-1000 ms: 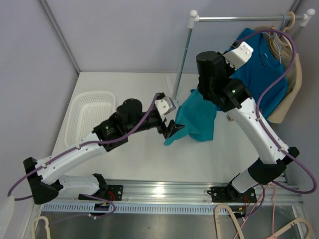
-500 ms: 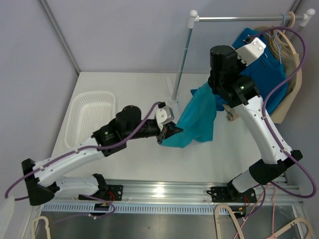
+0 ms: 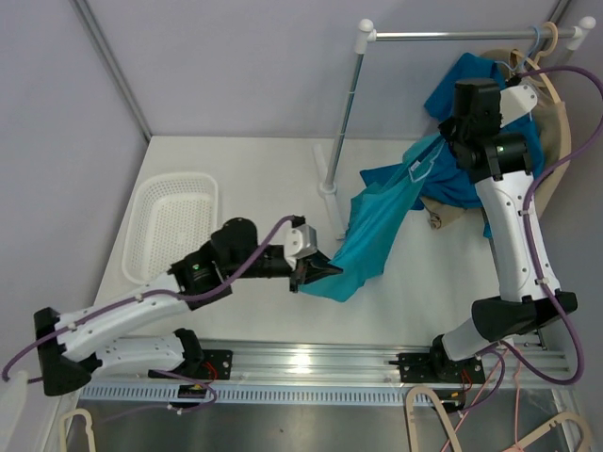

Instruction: Remove the t-shirt from the hanger

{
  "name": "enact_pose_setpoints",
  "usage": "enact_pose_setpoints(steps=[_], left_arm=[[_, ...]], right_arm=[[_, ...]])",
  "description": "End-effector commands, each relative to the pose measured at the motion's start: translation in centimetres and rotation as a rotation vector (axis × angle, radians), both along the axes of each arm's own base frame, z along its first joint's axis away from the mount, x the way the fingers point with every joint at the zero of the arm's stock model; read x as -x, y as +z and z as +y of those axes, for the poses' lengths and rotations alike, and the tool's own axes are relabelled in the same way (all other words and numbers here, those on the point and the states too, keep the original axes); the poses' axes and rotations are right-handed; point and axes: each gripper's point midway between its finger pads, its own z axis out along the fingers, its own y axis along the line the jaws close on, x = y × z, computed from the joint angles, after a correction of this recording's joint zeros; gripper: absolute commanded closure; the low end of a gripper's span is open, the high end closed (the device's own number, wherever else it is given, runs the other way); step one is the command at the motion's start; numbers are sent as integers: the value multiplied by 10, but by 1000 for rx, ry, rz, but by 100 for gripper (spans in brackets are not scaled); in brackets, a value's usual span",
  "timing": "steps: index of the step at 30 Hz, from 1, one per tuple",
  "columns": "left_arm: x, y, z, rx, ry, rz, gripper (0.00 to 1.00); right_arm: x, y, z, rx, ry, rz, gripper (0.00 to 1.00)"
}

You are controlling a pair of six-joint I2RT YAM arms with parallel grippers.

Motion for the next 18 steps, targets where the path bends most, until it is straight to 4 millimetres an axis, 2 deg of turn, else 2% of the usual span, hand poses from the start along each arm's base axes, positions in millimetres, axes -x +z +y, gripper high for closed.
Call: enact_pose_setpoints(steps=[1, 2, 3, 4, 5, 6, 7, 8, 9, 10, 11, 12, 14, 16, 18], left_arm=[[-9, -11, -24, 19, 5, 33, 99], [-28, -18, -30, 23, 97, 87, 99], [-39, -12, -34, 51, 132, 95, 99], [-49, -15, -38, 43, 165, 125, 99], [-66, -6, -39, 53, 222, 167, 99], [-89, -11, -46, 29, 298, 202, 99], [-102, -8, -47, 6, 337, 236, 99], [-120, -14, -42, -3, 401, 292, 99], [-137, -27, -39, -40, 475, 335, 99], [-146, -15, -36, -21, 504, 353, 99], [-160, -15, -27, -4, 561, 406, 99], [-168, -3, -22, 23, 594, 414, 99], [-178, 0, -7, 18, 649, 446, 99], [-178, 21, 3, 28, 667, 440, 99], [-179, 54, 18, 39, 677, 435, 99]], right_arm=[[4, 33, 28, -144, 152, -73, 100], [9, 31, 44, -170, 231, -49, 100], [22, 30, 60, -172, 292, -26, 100], [31, 30, 72, -171, 337, -16, 100], [40, 30, 86, -148, 399, -8, 100], [53, 19, 114, -133, 487, 22, 100], [69, 24, 121, -128, 527, 10, 100], [77, 20, 129, -124, 556, 22, 100], [83, 16, 134, -115, 578, 38, 100], [87, 13, 138, -101, 601, 43, 100], [85, 14, 140, -72, 624, 29, 100], [77, 22, 145, 17, 698, -28, 100], [65, 33, 139, 100, 706, -83, 100], [51, 50, 132, 184, 708, -147, 100], [34, 62, 116, 213, 675, -170, 100]])
